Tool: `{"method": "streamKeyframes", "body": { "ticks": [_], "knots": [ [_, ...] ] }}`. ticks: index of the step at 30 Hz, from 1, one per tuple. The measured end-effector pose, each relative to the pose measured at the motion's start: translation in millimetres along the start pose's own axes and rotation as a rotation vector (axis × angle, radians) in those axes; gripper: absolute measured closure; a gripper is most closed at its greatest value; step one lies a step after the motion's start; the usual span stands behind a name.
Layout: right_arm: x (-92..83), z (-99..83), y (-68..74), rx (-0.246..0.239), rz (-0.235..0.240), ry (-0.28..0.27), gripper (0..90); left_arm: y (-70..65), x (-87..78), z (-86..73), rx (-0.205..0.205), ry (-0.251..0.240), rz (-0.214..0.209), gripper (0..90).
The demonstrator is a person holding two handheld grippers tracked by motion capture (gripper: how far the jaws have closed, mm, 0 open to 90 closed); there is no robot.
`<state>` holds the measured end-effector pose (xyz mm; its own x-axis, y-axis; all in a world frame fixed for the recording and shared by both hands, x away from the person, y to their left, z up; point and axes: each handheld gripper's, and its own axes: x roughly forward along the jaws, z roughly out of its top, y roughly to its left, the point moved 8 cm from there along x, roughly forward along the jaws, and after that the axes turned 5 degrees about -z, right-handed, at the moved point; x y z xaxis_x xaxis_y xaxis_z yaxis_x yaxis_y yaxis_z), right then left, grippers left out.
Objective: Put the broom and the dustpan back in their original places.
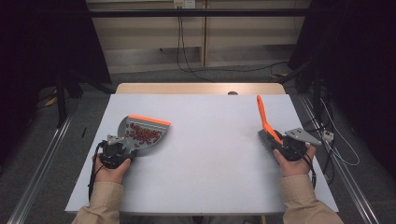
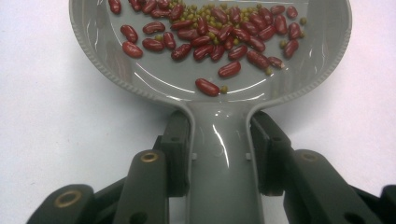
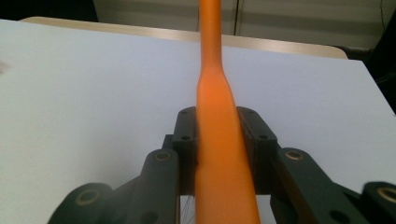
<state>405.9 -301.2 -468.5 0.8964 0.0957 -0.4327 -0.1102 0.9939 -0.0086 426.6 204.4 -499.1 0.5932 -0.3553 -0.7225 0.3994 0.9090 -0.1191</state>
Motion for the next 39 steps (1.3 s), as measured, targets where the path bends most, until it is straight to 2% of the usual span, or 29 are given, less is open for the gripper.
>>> {"method": "streamKeyframes", "body": {
  "ticks": [5, 9, 11, 14, 21, 23, 26, 30, 33, 37, 39],
  "knots": [
    [-2.8, -1.7, -15.4, -0.003, -0.051, 0.002, 71.2, 0.4, 2.7, -1.2, -0.005, 0.004, 0.009, 62.8],
    [-1.6, -9.1, -19.9, -0.021, -0.075, 0.026, 71.2, -1.0, 1.4, 0.5, -0.010, -0.016, 0.001, 61.8],
    [-1.3, -10.4, -18.0, -0.026, -0.072, 0.022, 71.2, -2.2, 0.3, 0.1, -0.008, -0.014, -0.009, 61.1],
    [-1.2, -10.7, -12.2, -0.039, -0.067, 0.023, 71.0, -6.9, -0.6, -0.6, -0.026, -0.026, -0.045, 58.1],
    [-1.8, -12.7, 0.6, -0.032, -0.039, 0.024, 69.2, -18.1, -4.9, 2.2, -0.039, -0.056, -0.107, 50.5],
    [-1.7, -13.9, 3.9, -0.012, -0.024, 0.027, 68.6, -20.7, -5.7, 2.4, -0.037, -0.054, -0.121, 49.0],
    [-0.8, -14.8, 8.9, -0.026, -0.016, 0.029, 68.3, -26.8, -5.3, 1.8, -0.028, -0.055, -0.140, 47.2],
    [1.7, -13.6, 13.5, -0.014, -0.013, 0.029, 67.7, -31.2, -6.2, 0.4, -0.017, -0.051, -0.157, 46.5],
    [3.5, -13.1, 20.7, 0.012, 0.005, 0.032, 63.9, -32.7, -6.8, 0.0, -0.014, -0.053, -0.165, 44.9],
    [5.3, -12.7, 38.2, 0.075, 0.115, 0.024, 53.2, -35.1, -11.0, 0.3, 0.010, -0.072, -0.181, 40.1],
    [3.4, -10.5, 44.1, 0.082, 0.142, 0.012, 48.4, -37.3, -14.7, 2.4, 0.018, -0.102, -0.204, 34.4]
  ]
}}
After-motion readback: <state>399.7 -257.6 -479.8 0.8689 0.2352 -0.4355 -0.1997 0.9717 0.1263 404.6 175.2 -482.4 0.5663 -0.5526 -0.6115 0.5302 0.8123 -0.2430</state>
